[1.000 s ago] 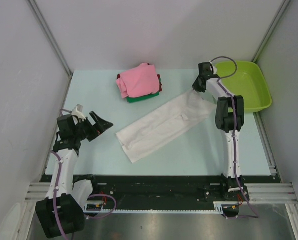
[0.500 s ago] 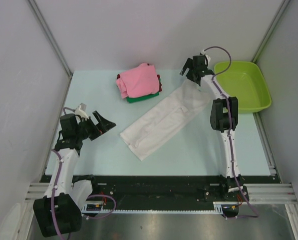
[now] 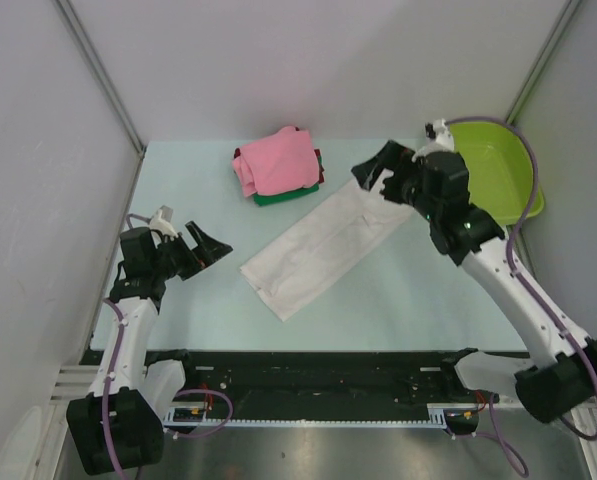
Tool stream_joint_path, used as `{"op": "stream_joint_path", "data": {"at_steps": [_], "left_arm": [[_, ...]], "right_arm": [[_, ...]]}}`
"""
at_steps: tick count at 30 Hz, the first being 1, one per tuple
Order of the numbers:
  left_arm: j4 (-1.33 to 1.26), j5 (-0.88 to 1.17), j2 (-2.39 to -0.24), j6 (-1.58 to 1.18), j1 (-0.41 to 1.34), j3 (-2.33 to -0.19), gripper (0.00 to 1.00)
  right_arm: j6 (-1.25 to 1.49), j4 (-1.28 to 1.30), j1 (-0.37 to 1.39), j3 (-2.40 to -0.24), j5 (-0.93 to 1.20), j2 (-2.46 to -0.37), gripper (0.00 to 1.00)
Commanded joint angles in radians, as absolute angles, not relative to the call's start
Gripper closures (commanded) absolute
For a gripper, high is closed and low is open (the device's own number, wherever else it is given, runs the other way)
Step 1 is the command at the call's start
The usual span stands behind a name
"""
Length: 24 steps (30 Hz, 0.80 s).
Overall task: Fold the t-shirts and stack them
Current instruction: Fold the tshirt
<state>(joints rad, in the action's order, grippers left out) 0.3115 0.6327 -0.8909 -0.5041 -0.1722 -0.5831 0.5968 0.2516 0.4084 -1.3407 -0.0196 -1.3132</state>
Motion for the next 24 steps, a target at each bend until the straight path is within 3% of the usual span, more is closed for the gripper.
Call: {"op": "stream_joint_path", "data": {"at_steps": [1, 6, 10, 17, 24], "left_arm": [[0.294, 0.661, -0.879, -0.477, -0.169, -0.606, 0.00], [0.295, 0.675, -0.851, -0.488, -0.169, -0.591, 0.00], [0.293, 0.681, -0.833, -0.497, -0.169, -0.566, 0.00], [0.282, 0.692, -0.824, -0.503, -0.167, -0.541, 0.00], [0.308, 0.703, -0.824, -0.488, -0.169, -0.561, 0.00]], "right_arm": [[0.719, 0.341, 0.526, -1.061, -0.073, -1.195, 0.01], [0.886, 0.396, 0.783, -0.881, -0.225, -1.036, 0.04], [1.046, 0.371, 0.951, -0.761, -0.328, -1.051, 0.05], [1.226, 0.136, 1.091, -0.678, -0.331, -1.302, 0.09], [1.321, -0.144, 1.104, -0.680, -0.235, -1.552, 0.12]]}}
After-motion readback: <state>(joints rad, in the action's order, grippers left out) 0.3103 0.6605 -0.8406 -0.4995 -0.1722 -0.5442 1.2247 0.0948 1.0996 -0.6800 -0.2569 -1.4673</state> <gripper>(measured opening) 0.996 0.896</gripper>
